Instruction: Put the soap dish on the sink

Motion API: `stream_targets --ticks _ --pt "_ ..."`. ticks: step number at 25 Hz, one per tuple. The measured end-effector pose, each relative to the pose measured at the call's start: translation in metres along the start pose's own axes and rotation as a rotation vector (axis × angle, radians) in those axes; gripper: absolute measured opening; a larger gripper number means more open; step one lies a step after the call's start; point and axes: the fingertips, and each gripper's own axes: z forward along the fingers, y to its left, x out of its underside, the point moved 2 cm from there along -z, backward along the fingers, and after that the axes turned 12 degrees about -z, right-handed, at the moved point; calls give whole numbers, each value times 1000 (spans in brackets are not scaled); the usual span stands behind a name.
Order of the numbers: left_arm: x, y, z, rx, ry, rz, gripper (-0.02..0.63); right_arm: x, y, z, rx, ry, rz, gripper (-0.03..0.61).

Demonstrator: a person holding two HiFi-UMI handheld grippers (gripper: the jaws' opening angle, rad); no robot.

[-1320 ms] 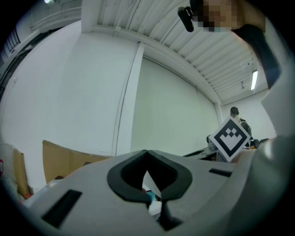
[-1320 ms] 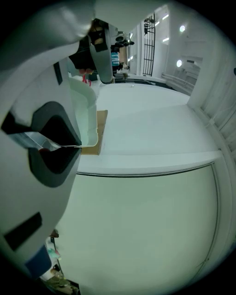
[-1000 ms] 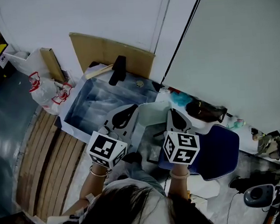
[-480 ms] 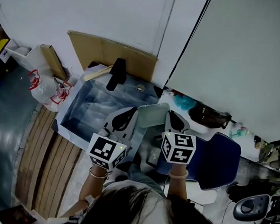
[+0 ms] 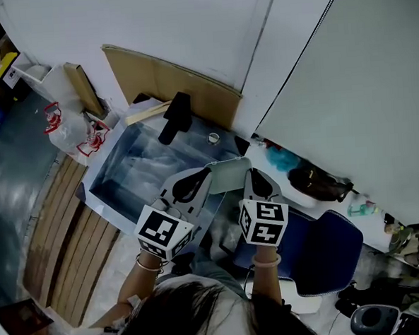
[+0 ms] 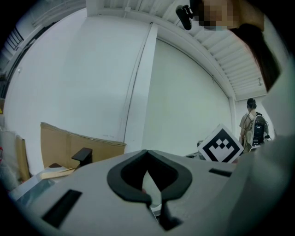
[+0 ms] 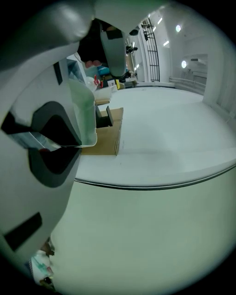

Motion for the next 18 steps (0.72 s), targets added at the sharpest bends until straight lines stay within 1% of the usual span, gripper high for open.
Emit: stream_targets --ticks 6,10,18 --pt "7 4 15 1 15 -14 8 10 -11 25 -8 28 -14 29" --pt "12 7 25 2 35 -20 8 11 -14 46 -22 39 -50 31" --pt "19 21 43 -23 50 -34 8 19 -21 81 -55 59 -83 31"
